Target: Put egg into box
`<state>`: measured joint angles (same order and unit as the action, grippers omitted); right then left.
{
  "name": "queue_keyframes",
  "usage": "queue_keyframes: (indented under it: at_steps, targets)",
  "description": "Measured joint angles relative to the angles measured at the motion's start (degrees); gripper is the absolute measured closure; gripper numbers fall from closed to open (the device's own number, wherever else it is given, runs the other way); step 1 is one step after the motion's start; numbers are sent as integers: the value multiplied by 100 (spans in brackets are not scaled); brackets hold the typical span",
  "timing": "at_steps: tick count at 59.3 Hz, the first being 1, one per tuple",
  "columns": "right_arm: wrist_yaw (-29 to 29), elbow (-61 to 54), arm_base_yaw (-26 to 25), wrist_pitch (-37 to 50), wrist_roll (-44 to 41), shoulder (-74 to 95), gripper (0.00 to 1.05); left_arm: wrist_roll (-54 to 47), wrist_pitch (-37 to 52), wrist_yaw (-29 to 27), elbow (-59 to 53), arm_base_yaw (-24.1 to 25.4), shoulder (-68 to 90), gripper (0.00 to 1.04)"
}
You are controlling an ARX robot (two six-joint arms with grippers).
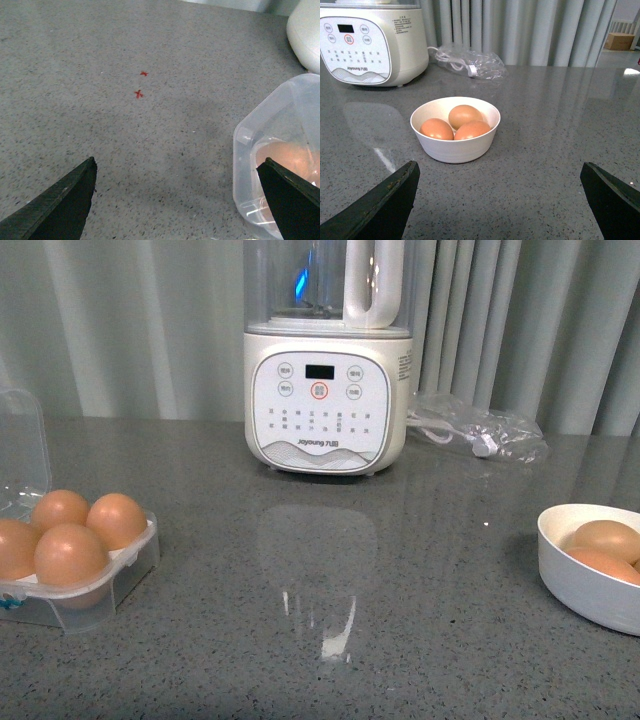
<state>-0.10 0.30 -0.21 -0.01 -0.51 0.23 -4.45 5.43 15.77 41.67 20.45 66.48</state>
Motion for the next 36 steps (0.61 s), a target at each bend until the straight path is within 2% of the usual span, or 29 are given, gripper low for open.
queue_keyframes:
  at_steps: [21,36]
  targets:
    - [0,0,0,0,-2,0,7,175,374,-192,162,-321,680,7]
    - [0,0,0,0,0,0,7,599,560,-343,149,-984,728,7]
